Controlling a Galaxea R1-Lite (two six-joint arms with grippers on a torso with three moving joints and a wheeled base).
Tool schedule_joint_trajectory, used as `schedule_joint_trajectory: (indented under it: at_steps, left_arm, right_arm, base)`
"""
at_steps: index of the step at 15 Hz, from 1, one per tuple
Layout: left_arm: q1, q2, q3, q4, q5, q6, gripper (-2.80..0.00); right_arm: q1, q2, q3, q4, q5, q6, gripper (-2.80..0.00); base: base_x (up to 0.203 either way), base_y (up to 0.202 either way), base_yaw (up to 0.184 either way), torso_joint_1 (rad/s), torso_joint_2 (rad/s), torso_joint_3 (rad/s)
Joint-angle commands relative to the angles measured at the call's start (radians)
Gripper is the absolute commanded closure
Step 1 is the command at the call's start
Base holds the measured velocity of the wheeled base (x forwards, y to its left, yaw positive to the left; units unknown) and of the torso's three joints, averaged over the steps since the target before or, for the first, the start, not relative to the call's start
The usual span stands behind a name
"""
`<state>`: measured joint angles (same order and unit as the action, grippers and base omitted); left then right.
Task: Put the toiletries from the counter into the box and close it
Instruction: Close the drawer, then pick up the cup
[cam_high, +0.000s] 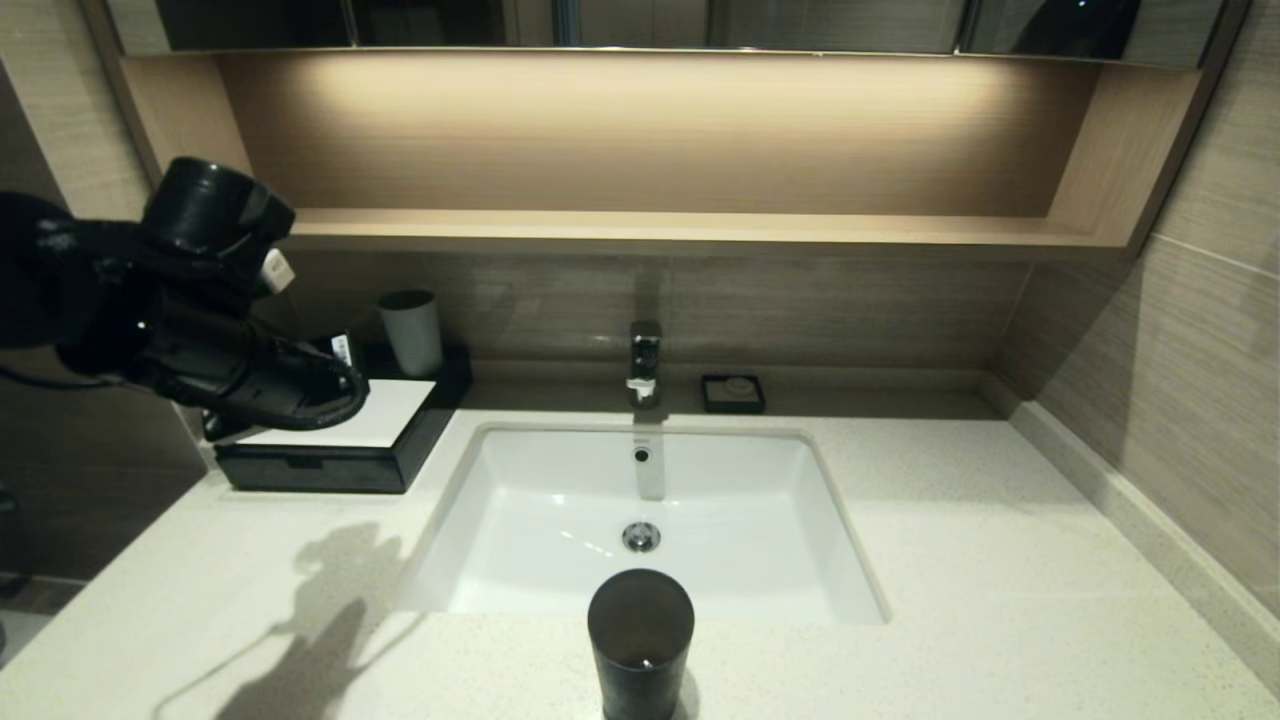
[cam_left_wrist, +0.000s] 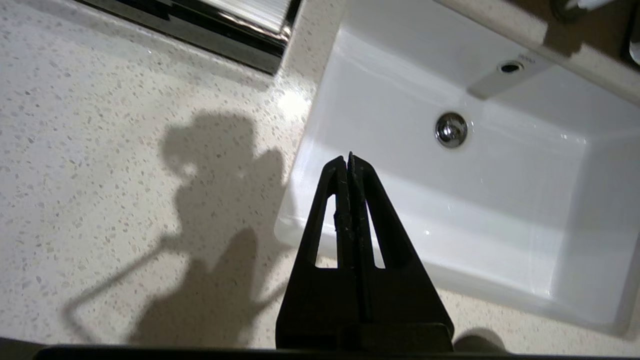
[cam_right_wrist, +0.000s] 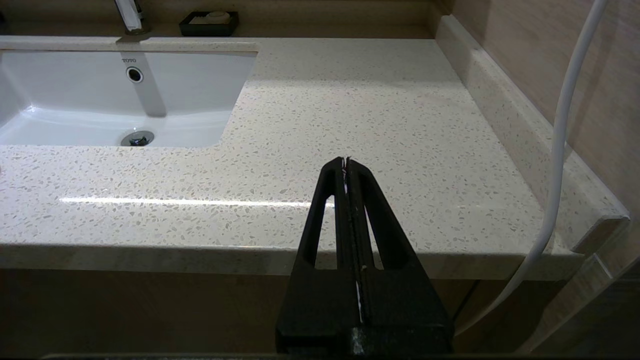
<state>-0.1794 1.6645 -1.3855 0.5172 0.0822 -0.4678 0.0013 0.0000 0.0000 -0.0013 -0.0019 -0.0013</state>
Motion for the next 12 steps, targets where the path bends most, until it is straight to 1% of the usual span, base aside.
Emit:
schedule_joint_trajectory:
  at_steps: [1,6,8,10,12]
  left_arm:
    - [-0.083,-0.019,-0.082,0.131,-0.003,-0.003,0.00]
    - [-0.261,-0.013,-0.162,0.309,-0.012,-0.014,0.00]
    - [-0.312,-0.006,-0.165,0.334,-0.014,-0.036,0.00]
    - [-0.346,0.003,-0.167,0.339,-0.015,-0.047,0.00]
    - [-0.354,0.018,-0.185,0.344,-0.015,-0.059,0.00]
  right_arm:
    - [0.000,0.000,0.002,0.000,0.000,0.000,0.00]
    - [0.000,0.000,0.002,0.000,0.000,0.000,0.00]
    - [0.000,0.000,0.002,0.000,0.000,0.000,0.00]
    - [0.000,0.000,0.002,0.000,0.000,0.000,0.00]
    - [0.000,0.000,0.002,0.000,0.000,0.000,0.00]
  base:
    - [0.000,0.000,0.000,0.000,0.00,0.000]
    - [0.000,0.000,0.000,0.000,0.00,0.000]
    - [0.000,0.000,0.000,0.000,0.00,0.000]
    - [0.000,0.000,0.000,0.000,0.00,0.000]
    - [0.000,0.000,0.000,0.000,0.00,0.000]
